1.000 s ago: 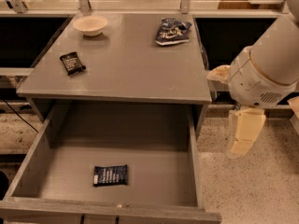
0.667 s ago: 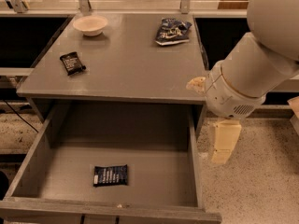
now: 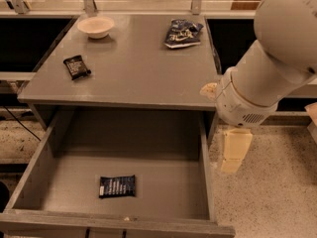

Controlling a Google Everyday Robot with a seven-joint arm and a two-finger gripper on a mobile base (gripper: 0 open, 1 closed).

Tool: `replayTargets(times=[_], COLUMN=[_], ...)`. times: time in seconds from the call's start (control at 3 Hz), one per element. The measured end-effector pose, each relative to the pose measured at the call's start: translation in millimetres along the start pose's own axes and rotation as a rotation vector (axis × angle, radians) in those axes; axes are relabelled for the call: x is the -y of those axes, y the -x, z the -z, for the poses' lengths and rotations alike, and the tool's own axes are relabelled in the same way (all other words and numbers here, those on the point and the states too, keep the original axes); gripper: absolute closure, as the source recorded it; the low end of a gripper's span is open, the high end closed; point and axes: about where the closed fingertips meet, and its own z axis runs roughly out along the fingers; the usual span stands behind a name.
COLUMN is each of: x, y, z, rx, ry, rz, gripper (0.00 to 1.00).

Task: Pick rxbar blueberry from top drawer and place on counter

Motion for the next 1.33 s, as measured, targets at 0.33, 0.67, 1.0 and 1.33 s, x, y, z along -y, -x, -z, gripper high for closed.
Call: replayTargets(times=[0.33,0.67,1.0,1.33], x=[12.8,28.5,22.4,16.8], y=[-10.8,-16.8,-9.2,-0.5], z=[-11.8,-20.8,-21.1,-32.8], rx=[-0.010,-0.003,0.014,0.038], ry=[-0.039,-0.063,-0.075,-0.083], rz=[-0.062,-0.096,-0.091,-0.088], gripper=[0.00,0.00,0.00,0.00])
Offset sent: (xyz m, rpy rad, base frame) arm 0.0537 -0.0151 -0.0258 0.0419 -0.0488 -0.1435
